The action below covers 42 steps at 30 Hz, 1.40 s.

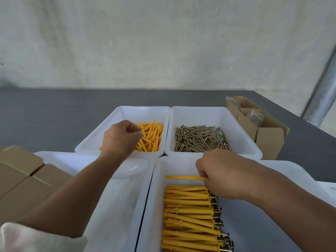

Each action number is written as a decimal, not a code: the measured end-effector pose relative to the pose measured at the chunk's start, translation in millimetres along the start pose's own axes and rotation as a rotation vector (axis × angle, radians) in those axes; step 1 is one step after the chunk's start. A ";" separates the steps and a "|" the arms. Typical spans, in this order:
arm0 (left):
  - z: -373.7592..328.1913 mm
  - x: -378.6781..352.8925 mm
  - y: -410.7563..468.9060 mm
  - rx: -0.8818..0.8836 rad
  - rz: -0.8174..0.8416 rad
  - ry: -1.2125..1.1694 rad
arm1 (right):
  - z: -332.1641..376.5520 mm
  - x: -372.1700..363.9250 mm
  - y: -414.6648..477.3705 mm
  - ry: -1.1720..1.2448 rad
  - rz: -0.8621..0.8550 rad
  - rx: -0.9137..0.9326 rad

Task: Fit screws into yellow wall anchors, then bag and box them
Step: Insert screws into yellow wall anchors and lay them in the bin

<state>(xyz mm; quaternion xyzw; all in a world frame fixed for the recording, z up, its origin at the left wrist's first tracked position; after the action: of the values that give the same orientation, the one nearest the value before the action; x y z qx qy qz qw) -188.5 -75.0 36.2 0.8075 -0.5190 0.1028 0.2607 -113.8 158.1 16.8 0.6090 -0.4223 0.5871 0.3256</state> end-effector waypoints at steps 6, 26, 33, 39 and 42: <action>2.8 -13.7 0.4 -0.099 0.065 0.390 | 10.5 -10.0 4.2 -0.096 -0.027 0.064; 29.8 -59.2 0.2 -0.114 0.510 0.892 | 13.4 16.6 3.6 -0.164 -0.206 0.070; 33.3 -63.2 0.2 -0.106 0.552 0.917 | -47.6 32.8 22.4 0.151 -0.440 -0.166; 34.0 -63.4 1.8 -0.113 0.550 0.938 | -93.3 -16.8 56.5 0.346 -0.136 -0.352; 35.4 -64.1 1.8 -0.092 0.569 0.934 | -94.6 -28.0 72.1 0.318 -0.002 -0.360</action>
<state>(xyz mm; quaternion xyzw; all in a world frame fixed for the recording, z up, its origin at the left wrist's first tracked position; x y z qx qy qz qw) -222.1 -44.0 -21.0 0.4915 -0.5501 0.4941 0.4601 -218.8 215.1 -8.8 0.4415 -0.4627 0.5907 0.4920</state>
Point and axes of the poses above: each hand's wrist, its own y-axis towards the middle knuckle, its own x-axis out of the back of the hand, z = x × y, the point moved 10 cm from there along y, towards the middle knuckle, and after that the axes turned 4 degrees about -y, right-handed, at the moved point
